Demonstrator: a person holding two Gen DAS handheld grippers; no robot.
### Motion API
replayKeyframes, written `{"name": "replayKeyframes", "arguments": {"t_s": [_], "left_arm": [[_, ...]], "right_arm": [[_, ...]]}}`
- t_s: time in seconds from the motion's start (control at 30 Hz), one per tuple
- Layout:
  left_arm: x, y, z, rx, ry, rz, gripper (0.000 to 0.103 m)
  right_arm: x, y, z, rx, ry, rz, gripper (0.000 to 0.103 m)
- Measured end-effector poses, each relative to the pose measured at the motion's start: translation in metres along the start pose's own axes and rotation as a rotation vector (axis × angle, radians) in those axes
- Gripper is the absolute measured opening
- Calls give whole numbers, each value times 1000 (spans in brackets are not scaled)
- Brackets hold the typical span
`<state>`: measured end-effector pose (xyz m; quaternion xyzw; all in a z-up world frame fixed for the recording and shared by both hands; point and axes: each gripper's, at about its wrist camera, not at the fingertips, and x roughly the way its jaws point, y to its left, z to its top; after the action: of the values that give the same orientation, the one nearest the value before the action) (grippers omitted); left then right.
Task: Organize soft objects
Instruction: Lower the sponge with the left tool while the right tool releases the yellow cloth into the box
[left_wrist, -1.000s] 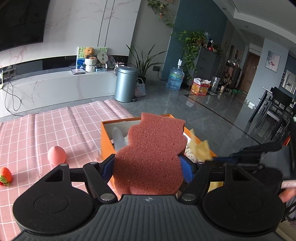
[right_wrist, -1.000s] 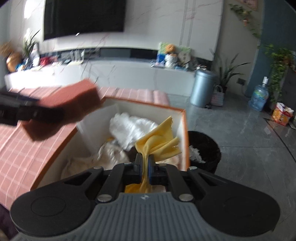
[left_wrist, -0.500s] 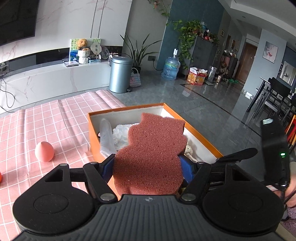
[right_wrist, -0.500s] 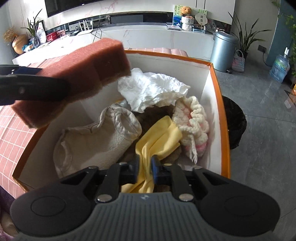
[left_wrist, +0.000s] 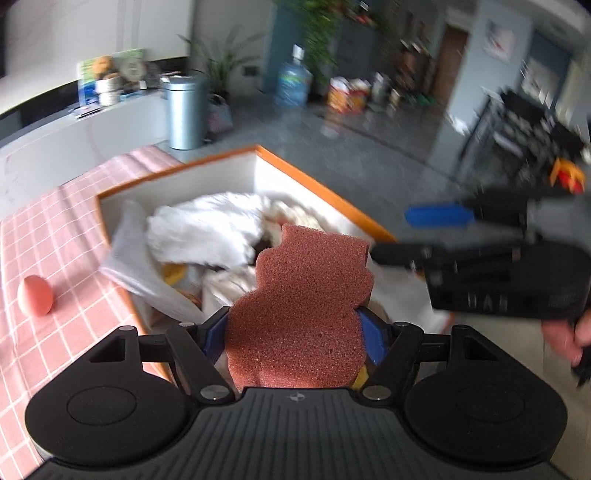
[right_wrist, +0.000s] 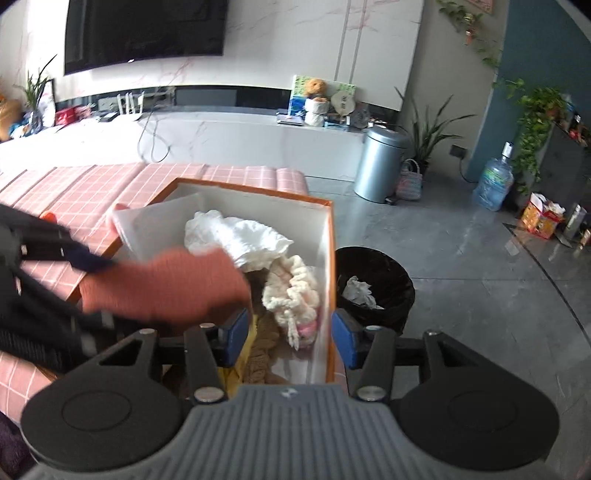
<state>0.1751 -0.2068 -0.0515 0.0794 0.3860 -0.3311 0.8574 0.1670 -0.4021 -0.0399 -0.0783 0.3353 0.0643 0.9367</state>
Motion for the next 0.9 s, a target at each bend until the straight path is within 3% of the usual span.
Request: {"name": "replayKeyframes", "arguments": {"t_s": [0.13, 0.37, 0.6, 0.9], "left_arm": [[9, -4, -8, 43, 77, -30, 82], [12, 1, -12, -13, 121, -50, 88], [7, 3, -10, -48, 128, -57, 90], [-13, 18, -15, -100, 66, -75, 93]], "right_arm": [[1, 1, -3, 9, 16, -4, 51], [5, 7, -10, 12, 31, 13, 52], [2, 11, -10, 15, 35, 8, 52], [-1, 18, -7, 24, 34, 38, 51]]}}
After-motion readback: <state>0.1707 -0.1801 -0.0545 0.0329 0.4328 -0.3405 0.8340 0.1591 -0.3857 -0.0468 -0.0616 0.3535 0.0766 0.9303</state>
